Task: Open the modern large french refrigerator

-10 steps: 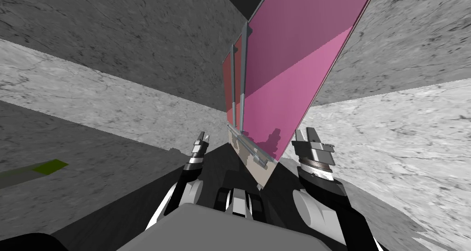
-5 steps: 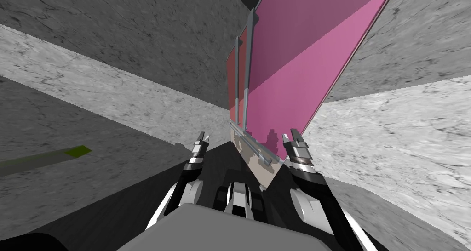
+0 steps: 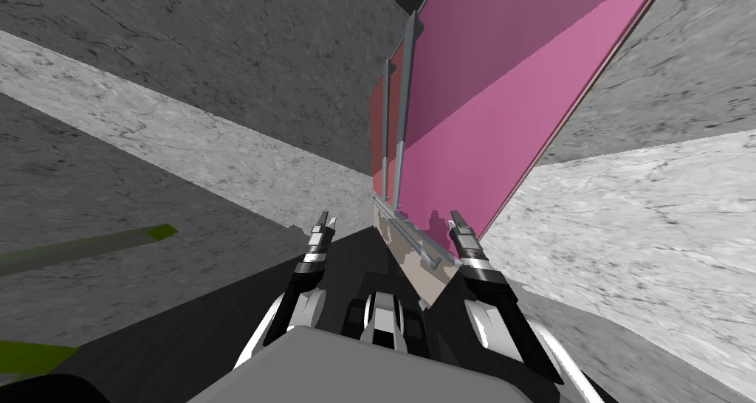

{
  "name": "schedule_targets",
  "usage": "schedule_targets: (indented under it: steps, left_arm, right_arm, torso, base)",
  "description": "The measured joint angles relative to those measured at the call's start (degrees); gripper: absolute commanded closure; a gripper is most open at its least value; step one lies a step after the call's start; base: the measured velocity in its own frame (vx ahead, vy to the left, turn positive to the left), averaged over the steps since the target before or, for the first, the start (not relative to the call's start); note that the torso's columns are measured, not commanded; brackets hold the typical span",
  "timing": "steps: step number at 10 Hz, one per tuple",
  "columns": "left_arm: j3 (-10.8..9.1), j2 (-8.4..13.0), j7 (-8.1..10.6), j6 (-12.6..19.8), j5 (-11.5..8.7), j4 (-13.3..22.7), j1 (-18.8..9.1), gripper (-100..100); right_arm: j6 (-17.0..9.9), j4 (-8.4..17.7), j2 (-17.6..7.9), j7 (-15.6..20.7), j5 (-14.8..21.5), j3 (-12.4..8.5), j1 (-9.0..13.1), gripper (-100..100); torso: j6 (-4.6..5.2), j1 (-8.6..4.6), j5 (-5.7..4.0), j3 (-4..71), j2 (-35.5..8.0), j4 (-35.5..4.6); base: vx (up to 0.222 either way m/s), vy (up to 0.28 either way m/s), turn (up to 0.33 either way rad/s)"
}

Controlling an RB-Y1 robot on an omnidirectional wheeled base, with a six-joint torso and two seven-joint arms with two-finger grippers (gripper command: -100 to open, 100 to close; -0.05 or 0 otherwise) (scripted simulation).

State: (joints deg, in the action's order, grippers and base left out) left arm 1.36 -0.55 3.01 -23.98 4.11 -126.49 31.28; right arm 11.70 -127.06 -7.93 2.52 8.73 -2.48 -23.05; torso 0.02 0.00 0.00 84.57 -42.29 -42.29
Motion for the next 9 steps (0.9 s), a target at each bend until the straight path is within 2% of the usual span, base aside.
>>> schedule_targets:
  steps: [3,7,9]
  left_arm:
    - [0.0,0.0,0.0,0.0,0.0,0.0,-0.01,0]
    - [0.0,0.0,0.0,0.0,0.0,0.0,-0.01,0]
    - [0.0,0.0,0.0,0.0,0.0,0.0,0.01,0]
  right_arm:
    - [-3.17,4.13,-0.31,1.21,4.96,0.98,0.38,-100]
    - [-8.39,10.07,-2.48,1.3,10.45,0.46,1.68,-100]
    - [-11.22,11.42,-2.54,1.67,13.01,0.92,2.02,-100]
  torso:
    - [-0.03,0.0,0.0,0.0,0.0,0.0]
    - [-0.04,0.01,0.0,0.0,0.0,0.0]
    - [0.01,0.0,0.0,0.01,0.01,0.0]
  base:
    - [-0.008,-0.005,0.119]
    - [-0.01,-0.005,0.163]
    - [-0.005,-0.002,0.083]
